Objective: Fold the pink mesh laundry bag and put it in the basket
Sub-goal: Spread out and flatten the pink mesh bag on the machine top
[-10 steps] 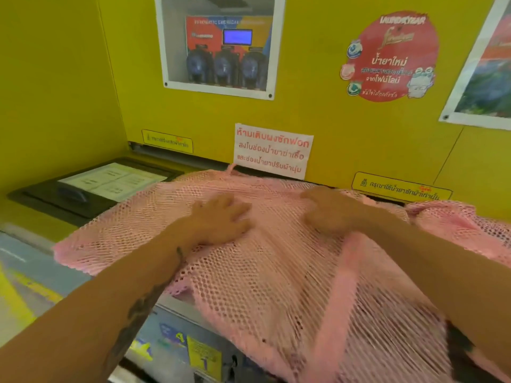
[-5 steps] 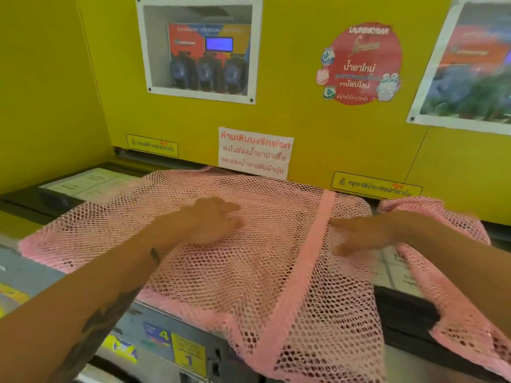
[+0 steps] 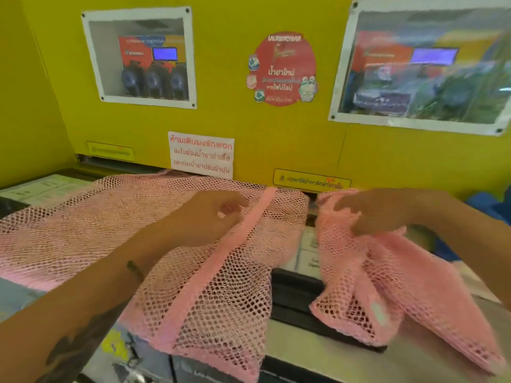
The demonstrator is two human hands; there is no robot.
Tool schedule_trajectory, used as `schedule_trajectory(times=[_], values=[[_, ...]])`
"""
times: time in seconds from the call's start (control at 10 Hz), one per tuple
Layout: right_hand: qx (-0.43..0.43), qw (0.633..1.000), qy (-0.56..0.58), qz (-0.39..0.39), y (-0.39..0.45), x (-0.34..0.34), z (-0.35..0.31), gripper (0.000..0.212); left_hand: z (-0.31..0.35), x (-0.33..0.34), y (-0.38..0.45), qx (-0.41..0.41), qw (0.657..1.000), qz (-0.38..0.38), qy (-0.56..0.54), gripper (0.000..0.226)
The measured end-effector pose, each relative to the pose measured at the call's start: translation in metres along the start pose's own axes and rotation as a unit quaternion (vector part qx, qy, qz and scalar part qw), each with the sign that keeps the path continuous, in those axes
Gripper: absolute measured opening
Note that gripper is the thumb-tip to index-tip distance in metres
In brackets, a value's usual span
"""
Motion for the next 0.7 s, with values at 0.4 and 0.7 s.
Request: schedule_trajectory(times=[0.4,0.7], values=[[-0.066,0.978,0.13,0.147,-0.034,0.009,0.093,0.025,0.153,0.136,0.016,0.006,0.966,-0.223,0.133,0.049],[-0.065,0.997,0.034,0.002,-0.033,0.034,0.106,0.031,0.146,0.037,0.053,-0.06,0.972,0.222,-0.055,0.031]])
Point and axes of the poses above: each hand's wrist, its own y-axis towards the middle knuckle, its own x-axis out of the palm, z = x × y, the point moved 4 cm from there along y, towards the middle knuckle, and after that the axes turned 1 degree about x, right-handed, at the moved point
